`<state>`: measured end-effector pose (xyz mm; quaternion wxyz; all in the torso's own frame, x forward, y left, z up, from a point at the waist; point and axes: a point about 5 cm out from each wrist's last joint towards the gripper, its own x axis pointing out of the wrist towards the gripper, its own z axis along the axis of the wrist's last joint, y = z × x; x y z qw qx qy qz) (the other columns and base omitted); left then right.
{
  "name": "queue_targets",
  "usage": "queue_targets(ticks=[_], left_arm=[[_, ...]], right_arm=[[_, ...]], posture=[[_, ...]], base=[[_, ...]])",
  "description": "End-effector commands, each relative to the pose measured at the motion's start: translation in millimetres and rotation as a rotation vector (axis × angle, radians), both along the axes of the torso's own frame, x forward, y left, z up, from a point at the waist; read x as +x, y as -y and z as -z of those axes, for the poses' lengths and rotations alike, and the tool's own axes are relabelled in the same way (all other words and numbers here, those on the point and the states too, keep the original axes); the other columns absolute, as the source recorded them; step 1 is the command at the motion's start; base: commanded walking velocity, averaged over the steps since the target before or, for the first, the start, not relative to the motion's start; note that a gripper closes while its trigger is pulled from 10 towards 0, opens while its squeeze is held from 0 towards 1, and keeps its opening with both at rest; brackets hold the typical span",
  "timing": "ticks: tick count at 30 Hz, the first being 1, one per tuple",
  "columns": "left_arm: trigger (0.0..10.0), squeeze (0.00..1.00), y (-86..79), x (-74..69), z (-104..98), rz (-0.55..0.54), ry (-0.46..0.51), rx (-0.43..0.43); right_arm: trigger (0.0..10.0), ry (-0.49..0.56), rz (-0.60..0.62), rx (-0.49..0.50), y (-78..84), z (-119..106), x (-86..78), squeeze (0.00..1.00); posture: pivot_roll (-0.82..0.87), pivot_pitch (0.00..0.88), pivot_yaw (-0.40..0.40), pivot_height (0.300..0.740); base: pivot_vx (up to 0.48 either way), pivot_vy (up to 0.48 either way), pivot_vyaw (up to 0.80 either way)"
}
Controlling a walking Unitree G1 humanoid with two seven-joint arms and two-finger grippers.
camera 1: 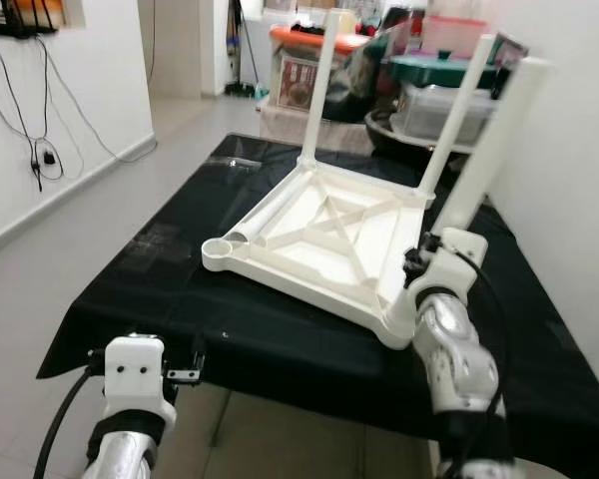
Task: Building children table
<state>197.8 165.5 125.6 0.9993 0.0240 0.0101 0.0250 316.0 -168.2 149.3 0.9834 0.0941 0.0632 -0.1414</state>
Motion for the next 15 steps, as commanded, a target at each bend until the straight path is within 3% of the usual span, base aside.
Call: queue_targets(ticks=[1,2,4,5,7,8,9,10,11,12,13,15], left_arm=[[10.0,0.00,2.7,3.1,1.8,0.022,-0.012,-0.005],[10.0,0.00,4.0,4.0,2.0,0.029,-0.012,-0.006],[10.0,0.00,4.9,4.3,2.2,0.034,-0.013,-0.007],[10.0,0.00,4.8,4.9,2.8,0.033,-0.014,-0.010],[10.0,0.00,4.8,4.9,2.8,0.033,-0.014,-0.010],[10.0,0.00,4.3,5.7,3.0,0.030,-0.013,-0.013],[10.0,0.00,5.1,7.2,2.8,0.035,-0.008,-0.012],[10.0,0.00,5.1,7.2,2.8,0.035,-0.008,-0.012],[10.0,0.00,5.8,8.0,2.8,0.037,-0.006,-0.012],[10.0,0.00,5.8,8.0,2.8,0.037,-0.006,-0.012],[10.0,0.00,6.1,7.8,3.1,0.038,-0.006,-0.013],[10.0,0.00,6.1,7.8,3.1,0.038,-0.006,-0.013]], right_arm=[[10.0,-0.072,-0.109,0.050,-17.6,15.9,-9.0,0.00],[10.0,0.004,-0.168,0.035,-22.1,1.7,-6.2,1.00],[10.0,0.051,-0.188,0.026,-24.3,-7.4,-3.9,1.00],[10.0,0.089,-0.250,0.027,-25.8,-16.5,0.9,0.92],[10.0,0.089,-0.250,0.027,-25.8,-16.5,0.9,0.92],[10.0,0.131,-0.342,0.026,-27.7,-26.1,6.0,0.00],[10.0,0.196,-0.513,0.032,-28.5,-39.2,9.7,0.00],[10.0,0.196,-0.513,0.032,-28.5,-39.2,9.7,0.00],[10.0,0.256,-0.691,0.021,-28.6,-50.0,9.7,0.00],[10.0,0.256,-0.691,0.021,-28.6,-50.0,9.7,0.00],[10.0,0.297,-0.889,-0.016,-28.6,-54.4,4.6,0.00],[10.0,0.297,-0.889,-0.016,-28.6,-54.4,4.6,0.00]], posture=[[0.18,0.000,-0.086,0.740],[0.17,0.000,-0.086,0.740],[0.17,0.000,-0.086,0.740],[0.17,0.000,-0.086,0.740],[0.17,0.000,-0.086,0.740],[0.17,0.000,-0.086,0.740],[0.17,0.000,-0.092,0.740],[0.17,0.000,-0.092,0.740],[0.18,0.000,-0.093,0.740],[0.18,0.000,-0.093,0.740],[0.18,0.000,-0.101,0.740],[0.18,0.000,-0.101,0.740]], base=[[0.000,0.000,0.00],[0.000,0.000,0.00],[0.000,0.000,0.00],[0.000,0.000,0.00],[0.000,0.000,0.00],[0.000,0.000,0.00],[0.000,0.000,0.00],[0.000,0.000,0.00],[0.000,0.000,0.00],[0.000,0.000,0.00],[0.000,0.000,0.00],[0.000,0.000,0.00]])
